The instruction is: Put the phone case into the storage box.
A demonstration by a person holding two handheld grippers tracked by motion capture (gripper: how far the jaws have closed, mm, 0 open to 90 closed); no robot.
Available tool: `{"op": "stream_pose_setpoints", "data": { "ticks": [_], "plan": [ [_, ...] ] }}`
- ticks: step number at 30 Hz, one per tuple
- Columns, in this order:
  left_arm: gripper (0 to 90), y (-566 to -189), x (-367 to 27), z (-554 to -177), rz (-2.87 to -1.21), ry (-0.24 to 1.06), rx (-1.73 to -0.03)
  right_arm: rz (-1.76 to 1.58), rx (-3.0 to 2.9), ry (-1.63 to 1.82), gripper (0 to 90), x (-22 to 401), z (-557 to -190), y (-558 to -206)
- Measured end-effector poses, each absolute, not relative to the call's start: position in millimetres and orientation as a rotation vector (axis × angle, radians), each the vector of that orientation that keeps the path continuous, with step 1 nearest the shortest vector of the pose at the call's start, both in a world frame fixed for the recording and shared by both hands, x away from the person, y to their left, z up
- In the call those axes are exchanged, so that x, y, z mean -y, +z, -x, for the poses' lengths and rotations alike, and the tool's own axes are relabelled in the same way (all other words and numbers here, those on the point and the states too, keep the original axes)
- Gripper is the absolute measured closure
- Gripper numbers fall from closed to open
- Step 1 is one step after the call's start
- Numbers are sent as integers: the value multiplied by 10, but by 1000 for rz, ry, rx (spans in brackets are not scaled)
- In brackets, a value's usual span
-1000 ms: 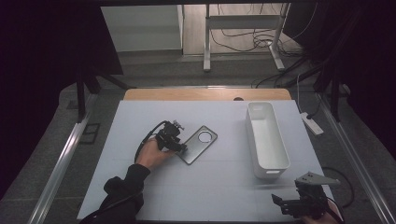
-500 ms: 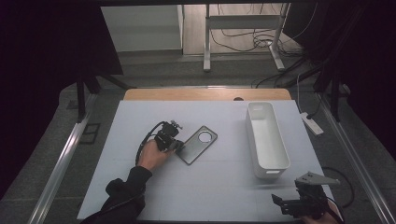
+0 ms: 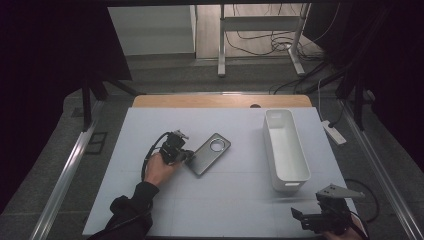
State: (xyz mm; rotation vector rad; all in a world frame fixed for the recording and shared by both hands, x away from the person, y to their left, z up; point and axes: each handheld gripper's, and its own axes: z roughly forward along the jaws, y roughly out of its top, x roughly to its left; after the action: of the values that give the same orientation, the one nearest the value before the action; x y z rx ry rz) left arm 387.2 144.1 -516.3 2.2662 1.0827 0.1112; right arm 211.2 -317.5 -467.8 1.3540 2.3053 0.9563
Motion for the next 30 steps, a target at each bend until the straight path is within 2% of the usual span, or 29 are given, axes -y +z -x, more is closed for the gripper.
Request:
{"op": "stream_pose_setpoints", "data": {
  "ticks": [19,30],
  "plan": [
    [893,-4981,-1653,-3571,-2140,127,-1037,-1344,-2311,961,4,3172,-2108,-4675],
    [892,-4887,-1676,-3366,-2102,183,-1007,-1338,-2314,960,3,3170,-2105,-4672]
  ]
}}
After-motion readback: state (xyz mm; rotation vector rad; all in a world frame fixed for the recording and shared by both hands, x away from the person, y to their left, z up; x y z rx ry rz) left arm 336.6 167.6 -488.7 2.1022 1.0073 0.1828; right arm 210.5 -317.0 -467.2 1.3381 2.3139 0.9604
